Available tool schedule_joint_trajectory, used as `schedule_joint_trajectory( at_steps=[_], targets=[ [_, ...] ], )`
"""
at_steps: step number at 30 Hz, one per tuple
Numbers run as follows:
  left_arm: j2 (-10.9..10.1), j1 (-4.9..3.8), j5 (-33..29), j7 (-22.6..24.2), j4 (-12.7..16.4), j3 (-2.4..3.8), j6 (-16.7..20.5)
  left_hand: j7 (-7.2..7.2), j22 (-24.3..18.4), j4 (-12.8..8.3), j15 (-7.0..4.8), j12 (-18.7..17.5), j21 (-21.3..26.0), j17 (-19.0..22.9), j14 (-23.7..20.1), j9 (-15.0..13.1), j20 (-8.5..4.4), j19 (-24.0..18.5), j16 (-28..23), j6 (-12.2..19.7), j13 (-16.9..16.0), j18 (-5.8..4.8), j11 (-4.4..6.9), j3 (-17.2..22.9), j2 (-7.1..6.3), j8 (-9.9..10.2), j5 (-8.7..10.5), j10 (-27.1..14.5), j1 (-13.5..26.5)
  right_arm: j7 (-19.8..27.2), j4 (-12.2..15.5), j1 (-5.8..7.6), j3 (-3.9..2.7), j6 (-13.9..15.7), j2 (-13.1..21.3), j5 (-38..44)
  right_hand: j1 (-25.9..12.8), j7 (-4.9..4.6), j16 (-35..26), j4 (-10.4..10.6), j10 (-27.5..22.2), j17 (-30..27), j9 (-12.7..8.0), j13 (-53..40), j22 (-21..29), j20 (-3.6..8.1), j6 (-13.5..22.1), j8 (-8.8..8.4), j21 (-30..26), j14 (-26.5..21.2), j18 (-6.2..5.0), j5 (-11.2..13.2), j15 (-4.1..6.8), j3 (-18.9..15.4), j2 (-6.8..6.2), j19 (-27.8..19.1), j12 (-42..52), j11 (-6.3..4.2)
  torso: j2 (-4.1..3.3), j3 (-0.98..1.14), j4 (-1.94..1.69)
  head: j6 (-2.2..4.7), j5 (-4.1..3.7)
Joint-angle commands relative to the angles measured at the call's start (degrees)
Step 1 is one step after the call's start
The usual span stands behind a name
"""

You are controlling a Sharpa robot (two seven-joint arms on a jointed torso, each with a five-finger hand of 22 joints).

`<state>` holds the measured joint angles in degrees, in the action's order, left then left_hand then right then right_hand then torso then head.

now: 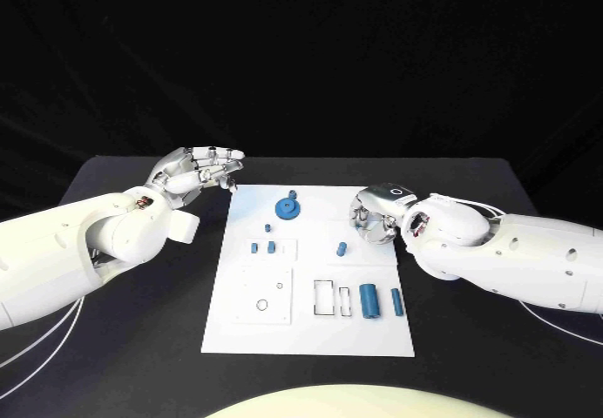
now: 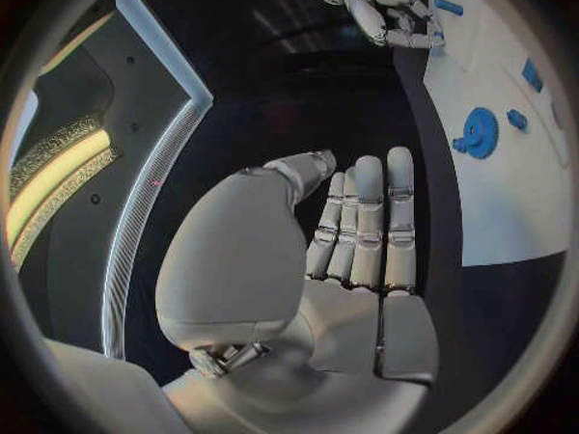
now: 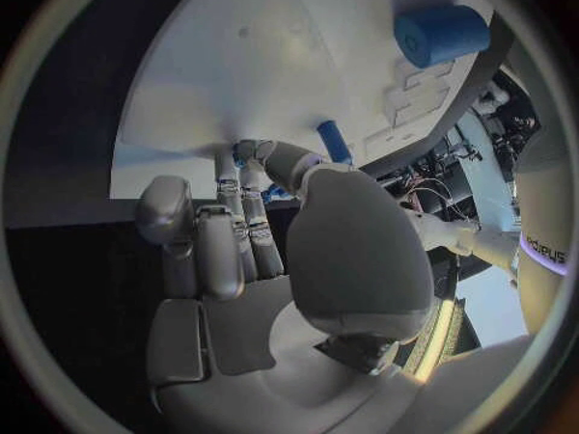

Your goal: Assemble the parts on the task board

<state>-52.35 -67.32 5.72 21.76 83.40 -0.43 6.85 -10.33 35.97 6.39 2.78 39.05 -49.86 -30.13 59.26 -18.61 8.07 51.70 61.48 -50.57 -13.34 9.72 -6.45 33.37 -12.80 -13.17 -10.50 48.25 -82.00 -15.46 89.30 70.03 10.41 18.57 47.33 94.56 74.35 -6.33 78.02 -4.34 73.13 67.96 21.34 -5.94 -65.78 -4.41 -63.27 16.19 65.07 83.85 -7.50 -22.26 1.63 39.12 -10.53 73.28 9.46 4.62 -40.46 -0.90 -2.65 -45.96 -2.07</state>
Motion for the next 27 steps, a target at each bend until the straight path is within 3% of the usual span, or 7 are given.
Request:
schedule_joint_trajectory(
  at_steps=[1,15,27],
  targets=[
    [0.0,-0.05,0.7,0.5,0.2,0.03,-0.2,-0.03,0.1,-0.2,-0.28,-0.4,-0.4,0.1,-0.2,0.0,-0.11,0.1,-0.3,0.2,0.1,0.8,-0.18,0.0,0.03,0.2,0.19,0.2,-0.3,-0.8,0.1,-0.49,0.32,0.7,-0.2,0.9,0.1,0.06,0.3,1.8,2.8,0.0,0.1,0.0,-0.2,0.53,-0.3,0.34,0.3,2.5,0.86,-0.1,0.46,2.7,0.55,0.1,-0.3,-2.31,0.01,0.03,0.01,0.03,0.01],
    [0.1,-0.05,0.7,0.9,0.0,0.03,0.6,-0.14,0.2,-0.2,-0.21,-0.5,-0.5,0.1,-0.2,0.2,-0.08,0.1,-0.4,0.6,0.3,0.77,-0.24,-0.2,-0.02,0.4,0.21,0.2,-0.2,-0.5,1.7,0.15,0.26,3.2,0.7,0.3,-0.2,0.15,0.6,1.7,3.2,0.1,0.4,-0.1,-0.8,0.6,-0.5,0.59,0.9,2.5,0.96,0.0,0.54,3.2,0.26,0.3,-0.4,-2.39,0.02,-0.03,-0.04,0.1,-0.22],
    [0.1,-0.05,0.3,1.0,-0.3,0.02,0.3,-0.31,0.3,-0.2,-0.12,-0.7,-0.6,0.2,-0.1,0.4,-0.03,0.0,-0.4,1.3,0.5,0.76,-0.39,-0.5,-0.15,0.9,0.21,0.0,0.0,-0.6,3.4,1.27,0.08,2.8,2.4,-0.9,-0.3,0.19,0.8,1.6,3.3,0.5,0.4,-0.1,-1.5,0.63,-0.5,0.67,1.5,2.6,1.13,0.0,0.57,3.4,0.17,0.7,-0.5,-2.43,-0.01,-0.04,-0.02,0.17,0.31]
  ],
)
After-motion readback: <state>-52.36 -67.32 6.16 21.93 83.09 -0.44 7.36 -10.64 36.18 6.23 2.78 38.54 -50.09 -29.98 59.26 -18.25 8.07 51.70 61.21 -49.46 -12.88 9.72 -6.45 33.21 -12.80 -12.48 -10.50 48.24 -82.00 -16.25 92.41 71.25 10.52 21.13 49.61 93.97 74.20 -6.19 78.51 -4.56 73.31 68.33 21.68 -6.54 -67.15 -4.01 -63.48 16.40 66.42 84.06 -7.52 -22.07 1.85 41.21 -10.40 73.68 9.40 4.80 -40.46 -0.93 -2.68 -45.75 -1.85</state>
